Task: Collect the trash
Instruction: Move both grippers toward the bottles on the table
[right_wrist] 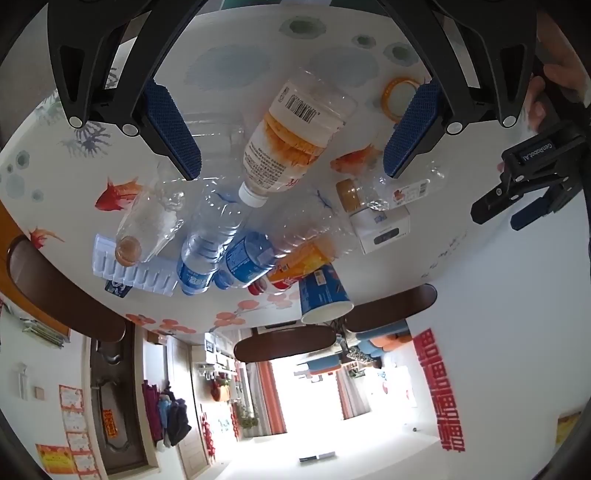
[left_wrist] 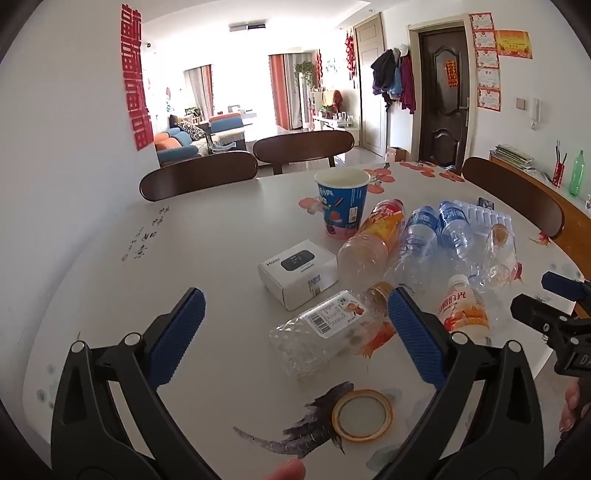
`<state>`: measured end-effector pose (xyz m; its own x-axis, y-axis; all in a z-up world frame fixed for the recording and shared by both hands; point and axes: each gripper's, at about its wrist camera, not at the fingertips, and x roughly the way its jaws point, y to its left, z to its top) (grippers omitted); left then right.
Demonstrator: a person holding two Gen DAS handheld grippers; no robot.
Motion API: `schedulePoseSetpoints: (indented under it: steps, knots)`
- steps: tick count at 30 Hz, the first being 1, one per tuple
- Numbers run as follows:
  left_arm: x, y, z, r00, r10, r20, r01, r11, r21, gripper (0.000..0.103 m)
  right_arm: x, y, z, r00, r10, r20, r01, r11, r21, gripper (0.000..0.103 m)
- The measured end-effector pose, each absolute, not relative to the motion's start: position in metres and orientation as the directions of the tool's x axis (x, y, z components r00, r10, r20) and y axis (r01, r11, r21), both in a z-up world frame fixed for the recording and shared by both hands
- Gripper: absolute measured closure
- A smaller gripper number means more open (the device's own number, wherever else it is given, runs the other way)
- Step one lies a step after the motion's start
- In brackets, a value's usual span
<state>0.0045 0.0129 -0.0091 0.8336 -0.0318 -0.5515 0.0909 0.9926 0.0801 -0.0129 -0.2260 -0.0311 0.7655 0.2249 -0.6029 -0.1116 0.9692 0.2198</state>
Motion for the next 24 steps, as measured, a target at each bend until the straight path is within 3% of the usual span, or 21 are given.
schedulePoseSetpoints:
  steps: [24]
  knots:
    - [0.01,0.017,-0.024,0.798,-0.036,-0.601,0.088,0.995,0.057,0.006,-0.011,-0.222,-0.047,0.739,0.214,-0.639,-0.094,0.972,0.217,0.005]
